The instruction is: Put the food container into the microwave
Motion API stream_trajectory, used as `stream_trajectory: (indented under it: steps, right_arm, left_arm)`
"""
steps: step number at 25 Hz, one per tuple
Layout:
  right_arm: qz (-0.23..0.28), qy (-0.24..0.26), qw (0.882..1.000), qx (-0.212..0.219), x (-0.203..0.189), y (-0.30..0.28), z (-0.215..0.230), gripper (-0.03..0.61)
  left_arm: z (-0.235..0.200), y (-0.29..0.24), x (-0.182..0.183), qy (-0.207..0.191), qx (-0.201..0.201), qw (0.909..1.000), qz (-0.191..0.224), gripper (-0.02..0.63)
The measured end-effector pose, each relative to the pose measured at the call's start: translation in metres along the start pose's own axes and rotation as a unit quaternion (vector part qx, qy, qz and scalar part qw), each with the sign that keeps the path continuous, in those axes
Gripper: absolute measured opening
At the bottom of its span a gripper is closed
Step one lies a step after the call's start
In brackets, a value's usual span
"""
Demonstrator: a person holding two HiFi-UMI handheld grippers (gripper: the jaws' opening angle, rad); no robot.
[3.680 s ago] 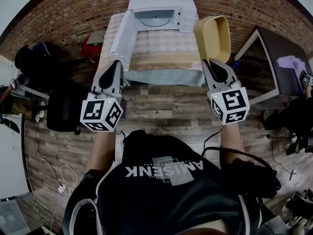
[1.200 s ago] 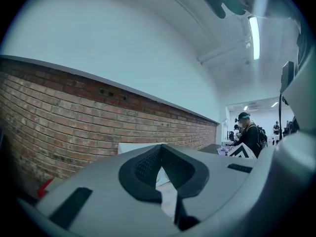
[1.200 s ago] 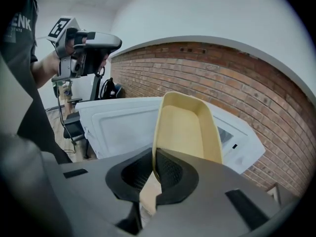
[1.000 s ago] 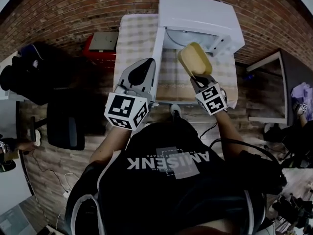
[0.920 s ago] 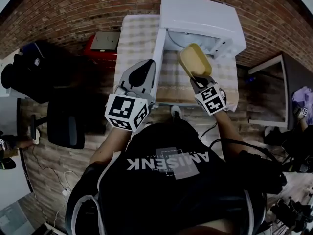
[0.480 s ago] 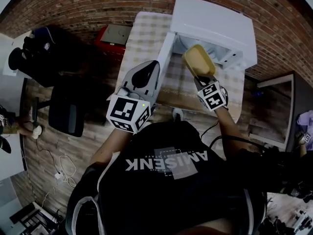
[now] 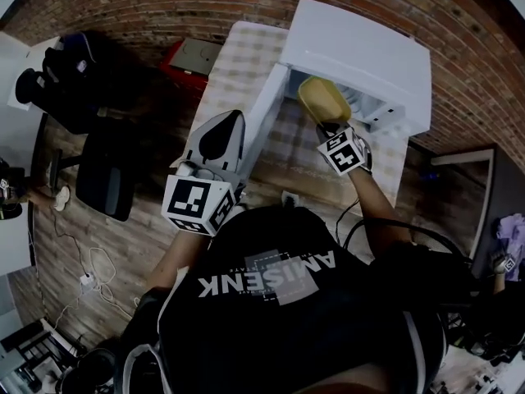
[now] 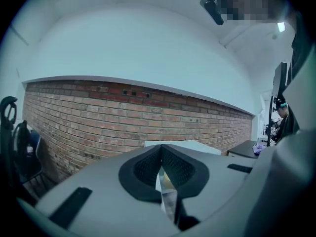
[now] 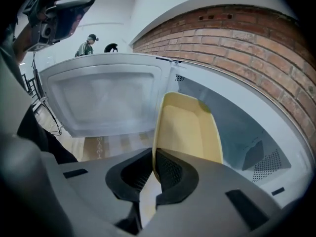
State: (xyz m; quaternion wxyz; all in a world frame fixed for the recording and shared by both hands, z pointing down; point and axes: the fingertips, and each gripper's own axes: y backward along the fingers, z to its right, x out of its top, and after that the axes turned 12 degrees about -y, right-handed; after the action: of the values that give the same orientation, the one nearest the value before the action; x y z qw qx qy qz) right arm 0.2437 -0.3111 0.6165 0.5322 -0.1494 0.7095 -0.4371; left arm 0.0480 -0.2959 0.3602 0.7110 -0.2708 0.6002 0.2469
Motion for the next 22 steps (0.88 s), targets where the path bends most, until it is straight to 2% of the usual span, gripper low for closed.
stream_trajectory:
  steps: [10,22]
  right_arm:
    - [-0.008,0.016,1.0,0.004,0.005,-0.04,0.049,0.048]
    - [-0.034,0.017,0.999,-0.013,0.02,-0.078,0.081,0.048]
  left_arm:
    - [0.007,-0.008,-0.004,-0.001,0.048,0.9987,-0.015,0.012]
    - [-0.015,0.003,-0.007,0.007,0.104,0.994,-0.031,0.012]
